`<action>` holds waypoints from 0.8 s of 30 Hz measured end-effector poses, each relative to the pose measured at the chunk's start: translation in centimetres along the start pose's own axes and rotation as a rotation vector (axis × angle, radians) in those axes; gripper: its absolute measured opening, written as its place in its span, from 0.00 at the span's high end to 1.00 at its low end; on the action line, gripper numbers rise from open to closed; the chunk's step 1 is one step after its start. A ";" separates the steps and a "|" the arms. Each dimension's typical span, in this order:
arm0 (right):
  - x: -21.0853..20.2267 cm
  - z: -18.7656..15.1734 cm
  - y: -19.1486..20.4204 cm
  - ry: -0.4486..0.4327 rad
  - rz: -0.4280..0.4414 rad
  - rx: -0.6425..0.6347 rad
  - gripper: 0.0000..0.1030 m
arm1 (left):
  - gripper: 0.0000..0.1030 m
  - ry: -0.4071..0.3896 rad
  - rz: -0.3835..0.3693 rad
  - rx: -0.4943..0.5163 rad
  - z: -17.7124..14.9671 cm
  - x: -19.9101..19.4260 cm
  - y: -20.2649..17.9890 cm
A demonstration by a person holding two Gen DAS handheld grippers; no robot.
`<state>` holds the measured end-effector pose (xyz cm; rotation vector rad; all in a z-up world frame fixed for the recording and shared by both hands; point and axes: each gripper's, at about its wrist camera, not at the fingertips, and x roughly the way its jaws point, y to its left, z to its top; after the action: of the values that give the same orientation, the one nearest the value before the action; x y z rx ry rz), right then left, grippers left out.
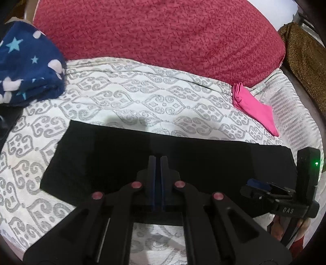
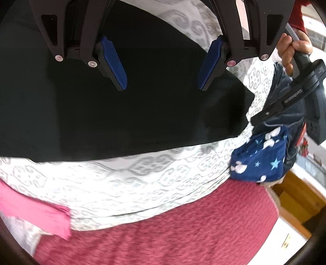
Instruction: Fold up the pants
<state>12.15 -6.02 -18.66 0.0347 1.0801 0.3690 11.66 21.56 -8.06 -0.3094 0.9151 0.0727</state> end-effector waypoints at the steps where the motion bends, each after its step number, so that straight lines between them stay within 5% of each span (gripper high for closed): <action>1: -0.2 -0.1 -0.5 0.004 0.001 0.009 0.28 | 0.95 -0.015 0.024 -0.032 0.0 -0.6 1.0; 2: -0.2 -0.3 -0.9 0.010 0.005 0.018 0.28 | 0.93 -0.023 0.039 -0.060 -0.1 -1.1 2.0; 5: -0.5 -0.5 -1.5 0.014 0.017 0.018 0.28 | 0.63 -0.033 0.113 -0.237 -0.9 -2.5 7.7; 8: -0.3 -0.6 -1.4 0.018 0.029 0.014 0.28 | 0.59 -0.002 0.141 -0.406 -3.0 -3.4 13.4; 14: 0.9 -0.7 0.1 0.052 0.031 0.000 0.28 | 0.39 0.119 -0.122 -0.627 -6.5 -0.3 16.6; 19: 1.4 -0.7 2.5 0.069 0.040 -0.061 0.28 | 0.25 0.094 -0.134 -0.570 -5.3 1.5 14.6; 24: 3.5 -0.3 6.8 0.103 0.063 -0.168 0.28 | 0.24 0.077 -0.162 -0.588 -4.7 2.5 14.5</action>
<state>11.51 1.41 -20.41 -0.1010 1.1485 0.5225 6.79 33.78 -16.09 -0.9358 0.9285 0.1816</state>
